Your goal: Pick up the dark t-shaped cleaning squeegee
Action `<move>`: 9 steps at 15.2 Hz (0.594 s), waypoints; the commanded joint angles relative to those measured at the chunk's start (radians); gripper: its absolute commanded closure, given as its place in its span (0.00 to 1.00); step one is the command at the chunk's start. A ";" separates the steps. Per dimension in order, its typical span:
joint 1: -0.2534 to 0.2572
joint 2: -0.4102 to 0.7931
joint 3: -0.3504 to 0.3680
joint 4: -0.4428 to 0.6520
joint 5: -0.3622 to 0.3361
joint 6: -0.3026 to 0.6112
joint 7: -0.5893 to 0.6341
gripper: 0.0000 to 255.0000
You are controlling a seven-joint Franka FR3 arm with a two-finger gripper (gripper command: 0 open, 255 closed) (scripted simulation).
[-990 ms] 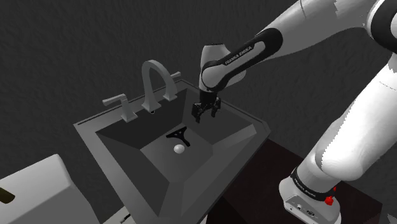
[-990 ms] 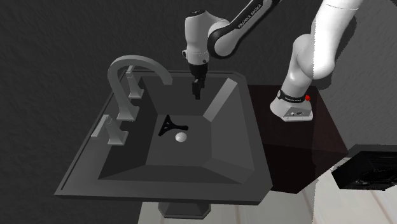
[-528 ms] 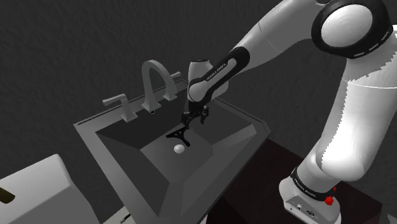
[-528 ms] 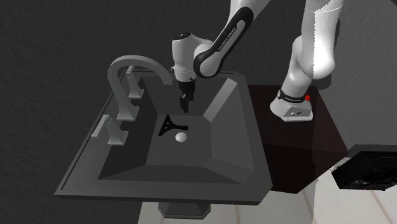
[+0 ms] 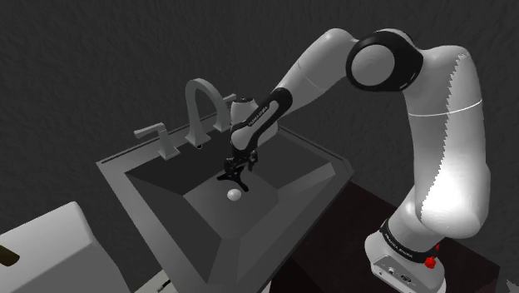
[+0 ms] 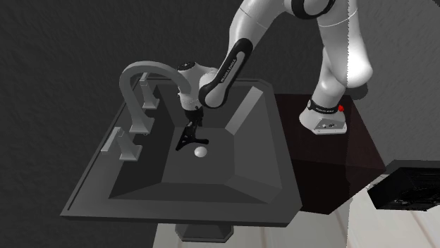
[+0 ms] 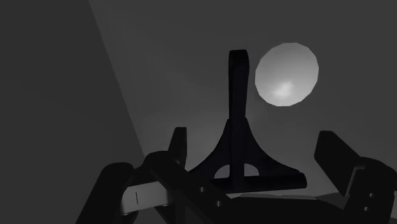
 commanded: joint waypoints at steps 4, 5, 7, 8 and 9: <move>0.011 0.101 -0.013 0.081 -0.012 0.023 0.005 0.00; 0.012 0.113 -0.014 0.085 -0.013 0.031 0.005 0.00; 0.015 0.137 -0.016 0.093 -0.014 0.047 0.005 0.00; 0.016 0.149 -0.017 0.097 -0.015 0.054 0.005 0.00; 0.017 0.168 -0.019 0.104 -0.017 0.066 0.004 0.00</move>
